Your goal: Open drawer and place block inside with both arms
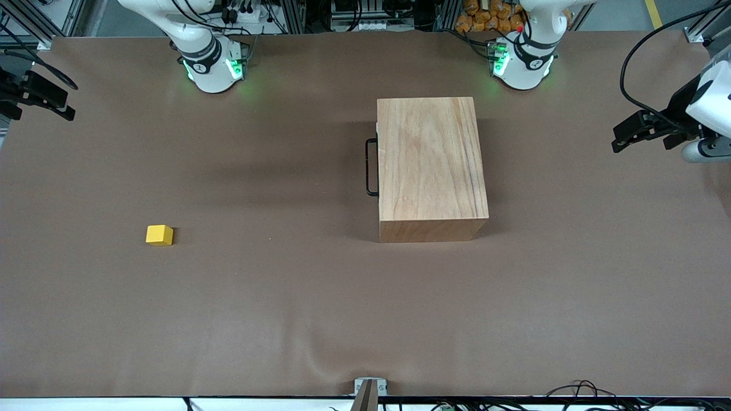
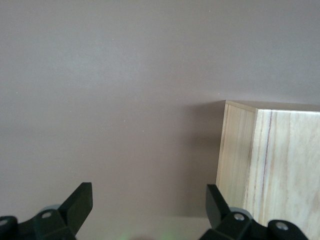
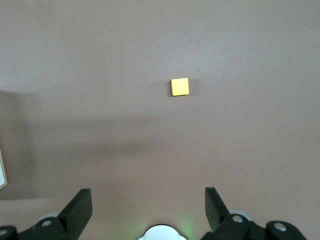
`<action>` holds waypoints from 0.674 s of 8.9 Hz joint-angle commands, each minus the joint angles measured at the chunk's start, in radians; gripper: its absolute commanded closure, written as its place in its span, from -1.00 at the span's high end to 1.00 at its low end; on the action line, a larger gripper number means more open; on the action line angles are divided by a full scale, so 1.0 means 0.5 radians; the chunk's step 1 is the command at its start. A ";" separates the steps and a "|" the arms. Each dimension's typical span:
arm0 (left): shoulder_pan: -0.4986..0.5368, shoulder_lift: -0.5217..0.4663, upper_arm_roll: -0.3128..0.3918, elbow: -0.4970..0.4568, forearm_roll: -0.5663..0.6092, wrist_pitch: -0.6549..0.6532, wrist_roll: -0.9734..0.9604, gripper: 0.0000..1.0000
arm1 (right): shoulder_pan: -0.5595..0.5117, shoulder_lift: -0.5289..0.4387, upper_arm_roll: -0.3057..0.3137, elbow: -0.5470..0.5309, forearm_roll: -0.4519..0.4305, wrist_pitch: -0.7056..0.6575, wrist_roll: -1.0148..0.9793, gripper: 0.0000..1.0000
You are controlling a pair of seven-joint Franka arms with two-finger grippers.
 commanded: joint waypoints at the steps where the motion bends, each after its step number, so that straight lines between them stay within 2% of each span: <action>1: 0.010 0.012 -0.018 0.033 0.016 -0.038 0.013 1.00 | -0.005 0.026 -0.001 0.050 0.014 -0.013 0.018 1.00; 3: 0.023 0.027 -0.012 0.039 0.022 -0.038 0.013 1.00 | -0.006 0.023 -0.004 0.050 0.018 -0.019 0.018 1.00; 6: 0.029 0.113 -0.003 0.161 0.025 -0.120 0.037 1.00 | -0.006 0.023 -0.004 0.050 0.018 -0.019 0.021 1.00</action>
